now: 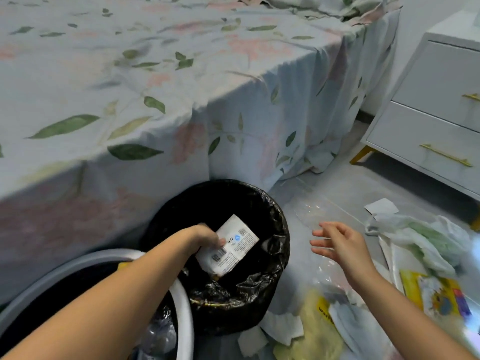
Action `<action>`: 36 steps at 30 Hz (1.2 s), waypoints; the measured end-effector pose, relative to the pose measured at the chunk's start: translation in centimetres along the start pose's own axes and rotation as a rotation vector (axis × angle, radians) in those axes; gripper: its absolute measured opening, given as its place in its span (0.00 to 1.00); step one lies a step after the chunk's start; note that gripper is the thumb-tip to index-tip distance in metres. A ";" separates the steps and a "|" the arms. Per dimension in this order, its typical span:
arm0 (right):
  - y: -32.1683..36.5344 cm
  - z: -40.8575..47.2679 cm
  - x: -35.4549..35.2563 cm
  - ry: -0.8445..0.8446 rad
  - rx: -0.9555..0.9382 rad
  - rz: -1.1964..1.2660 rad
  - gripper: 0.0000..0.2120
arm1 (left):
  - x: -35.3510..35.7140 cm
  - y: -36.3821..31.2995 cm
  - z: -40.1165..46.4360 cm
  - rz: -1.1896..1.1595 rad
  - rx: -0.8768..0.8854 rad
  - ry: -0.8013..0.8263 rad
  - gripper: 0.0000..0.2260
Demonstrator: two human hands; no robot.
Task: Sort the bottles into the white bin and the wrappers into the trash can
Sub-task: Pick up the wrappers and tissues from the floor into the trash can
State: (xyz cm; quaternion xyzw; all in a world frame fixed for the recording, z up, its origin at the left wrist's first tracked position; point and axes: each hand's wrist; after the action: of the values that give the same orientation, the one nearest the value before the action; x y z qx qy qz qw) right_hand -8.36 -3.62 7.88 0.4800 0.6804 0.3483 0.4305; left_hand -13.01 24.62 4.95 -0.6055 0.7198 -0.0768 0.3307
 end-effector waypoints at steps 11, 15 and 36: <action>-6.5 3.9 -0.8 -0.138 0.084 -0.077 0.07 | 1.7 -1.4 4.5 0.564 -0.106 0.078 0.14; -11.4 6.0 -2.9 -0.211 0.075 -0.328 0.05 | 3.1 -0.3 6.4 0.984 -0.005 -0.028 0.29; -17.0 17.0 -8.4 -0.122 0.234 -1.216 0.30 | 0.7 -8.5 -4.2 0.674 0.583 0.006 0.12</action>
State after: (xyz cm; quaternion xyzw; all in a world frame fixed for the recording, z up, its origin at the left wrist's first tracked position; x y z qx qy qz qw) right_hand 2.69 -15.62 -11.69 0.0696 0.8398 -0.0641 0.5346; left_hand -8.49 20.57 12.26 -0.2182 0.8261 -0.1662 0.4922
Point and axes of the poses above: each hand's wrist, its own z-axis towards the middle knuckle, its own x-axis out of the palm, y = z × x, and after that the axes turned 12 degrees about -z, right-handed
